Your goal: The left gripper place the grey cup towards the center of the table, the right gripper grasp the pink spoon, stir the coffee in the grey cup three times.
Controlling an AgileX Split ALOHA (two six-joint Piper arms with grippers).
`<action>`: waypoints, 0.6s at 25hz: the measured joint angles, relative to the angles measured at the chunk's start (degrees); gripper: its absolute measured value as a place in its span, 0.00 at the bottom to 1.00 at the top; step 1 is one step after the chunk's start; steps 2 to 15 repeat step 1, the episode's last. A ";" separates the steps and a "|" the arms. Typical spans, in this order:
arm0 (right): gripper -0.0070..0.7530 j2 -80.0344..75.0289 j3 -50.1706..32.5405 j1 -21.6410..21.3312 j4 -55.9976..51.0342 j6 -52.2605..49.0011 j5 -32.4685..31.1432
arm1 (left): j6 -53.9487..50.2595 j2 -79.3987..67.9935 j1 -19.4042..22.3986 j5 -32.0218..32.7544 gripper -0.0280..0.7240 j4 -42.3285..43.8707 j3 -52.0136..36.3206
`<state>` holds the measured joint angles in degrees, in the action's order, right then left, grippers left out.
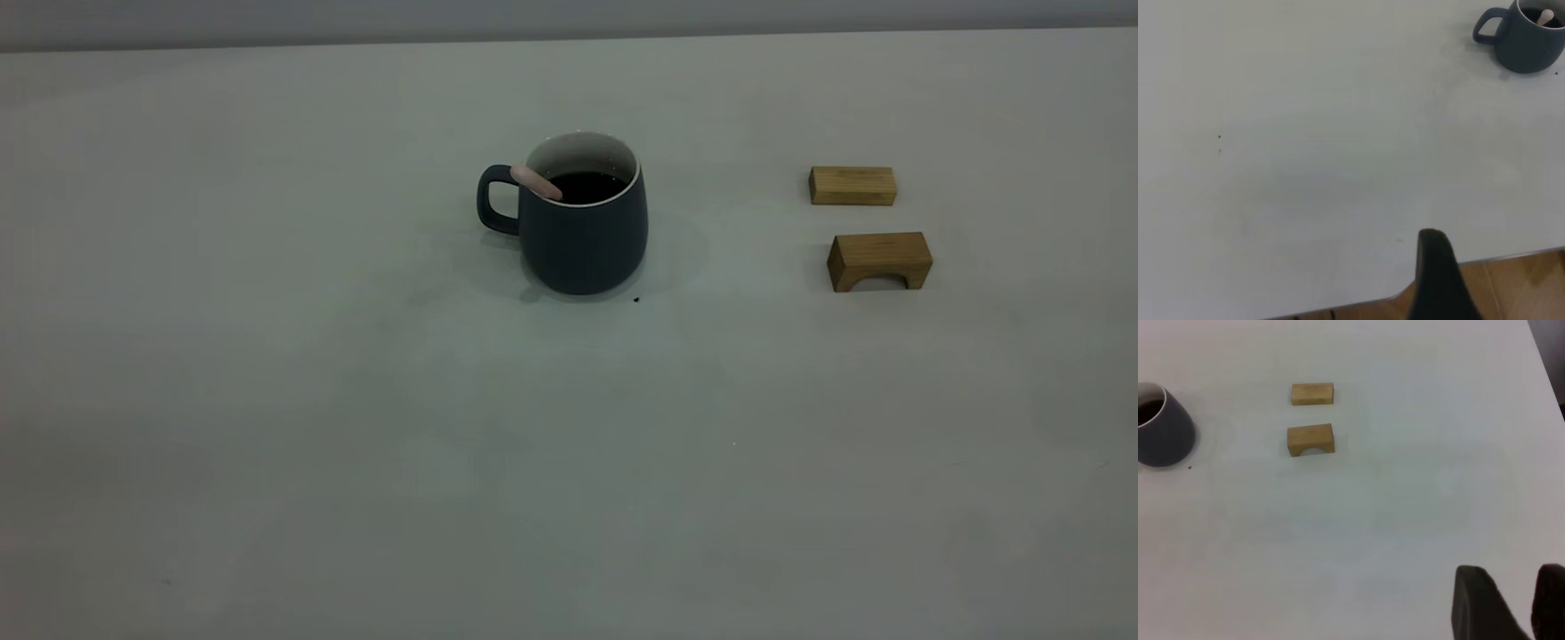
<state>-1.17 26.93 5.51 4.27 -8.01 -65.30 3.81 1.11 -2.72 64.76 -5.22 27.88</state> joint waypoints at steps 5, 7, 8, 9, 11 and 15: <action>0.32 0.00 0.00 0.00 0.00 0.00 0.00 | 0.00 0.00 0.00 0.00 0.73 0.00 0.00; 0.32 0.00 0.00 0.00 0.00 0.00 0.00 | 0.00 0.00 0.00 0.00 0.73 0.00 0.00; 0.32 0.00 0.00 0.00 0.00 0.00 0.00 | 0.00 0.00 0.00 0.00 0.73 0.00 0.00; 0.32 0.00 0.00 0.00 0.00 0.00 0.00 | 0.00 0.00 0.00 0.00 0.73 0.00 0.00; 0.32 0.00 0.00 0.00 0.00 0.00 0.00 | 0.00 0.00 0.00 0.00 0.73 0.00 0.00; 0.32 0.00 0.00 0.00 0.00 0.00 0.00 | 0.00 0.00 0.00 0.00 0.73 0.00 0.00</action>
